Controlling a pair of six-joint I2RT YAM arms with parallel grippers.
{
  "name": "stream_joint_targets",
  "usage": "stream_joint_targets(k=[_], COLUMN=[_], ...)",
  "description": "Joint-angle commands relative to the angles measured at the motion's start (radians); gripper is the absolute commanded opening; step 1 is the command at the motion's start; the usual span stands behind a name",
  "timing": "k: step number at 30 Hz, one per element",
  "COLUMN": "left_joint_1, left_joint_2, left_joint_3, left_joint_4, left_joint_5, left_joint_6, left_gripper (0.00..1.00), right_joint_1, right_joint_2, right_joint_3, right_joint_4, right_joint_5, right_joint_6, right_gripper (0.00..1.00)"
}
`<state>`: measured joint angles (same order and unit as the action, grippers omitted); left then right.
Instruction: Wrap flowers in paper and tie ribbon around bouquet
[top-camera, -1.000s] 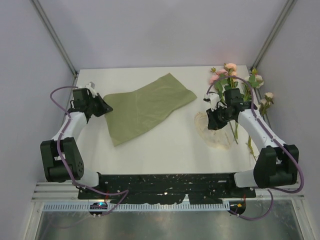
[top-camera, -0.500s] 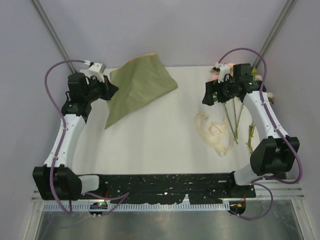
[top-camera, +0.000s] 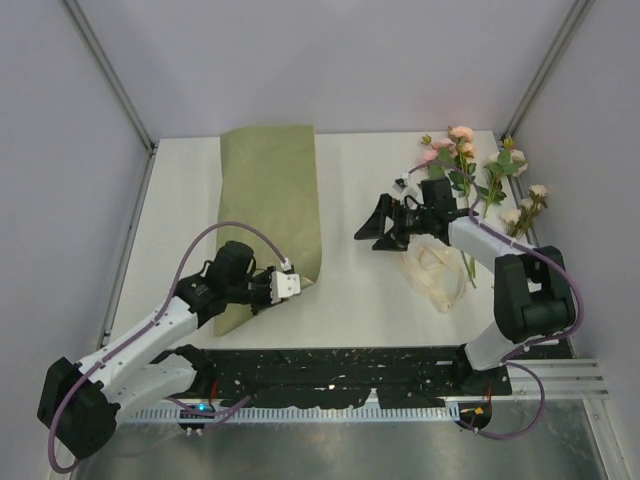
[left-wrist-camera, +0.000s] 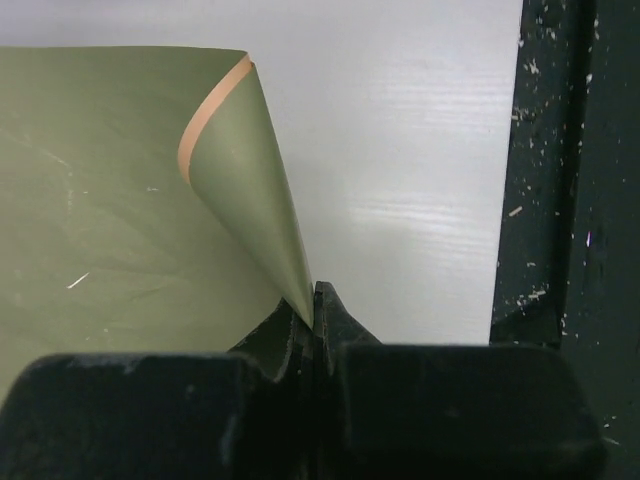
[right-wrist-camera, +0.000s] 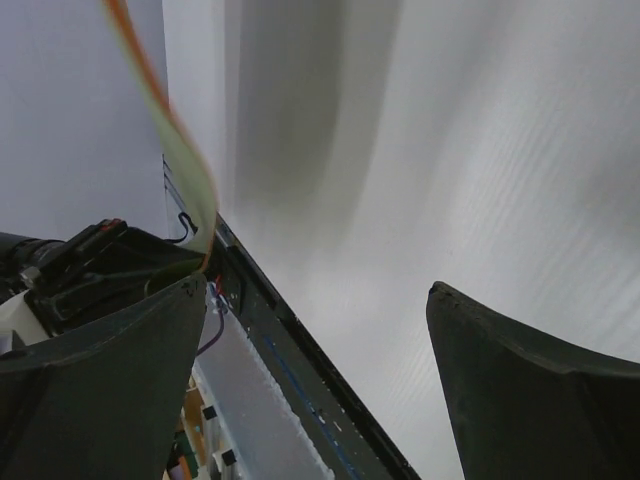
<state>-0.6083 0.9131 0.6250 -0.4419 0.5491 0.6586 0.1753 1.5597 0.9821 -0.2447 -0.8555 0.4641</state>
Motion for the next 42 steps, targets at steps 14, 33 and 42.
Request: stream_joint_targets(k=[14,33,42], left_joint_1=[0.013,0.027,0.028], left_joint_2=[-0.04,-0.016,-0.022], left_joint_3=[-0.065,-0.034,-0.05], left_joint_4=[0.21,0.161,0.169], left_joint_5=[0.077,0.075,0.071], left_joint_6=[-0.041,0.153,0.165], left_gripper=[0.0,0.0,0.0], right_joint_1=[0.231,0.475,0.506], right_joint_2=[-0.027,-0.152,-0.098], right_joint_3=[-0.062,0.118,0.099], right_joint_4=[0.348,-0.301,-0.214], right_joint_5=[-0.056,-0.031,-0.059], right_joint_6=[-0.228,-1.194,-1.154], right_gripper=[0.93,0.78,0.06])
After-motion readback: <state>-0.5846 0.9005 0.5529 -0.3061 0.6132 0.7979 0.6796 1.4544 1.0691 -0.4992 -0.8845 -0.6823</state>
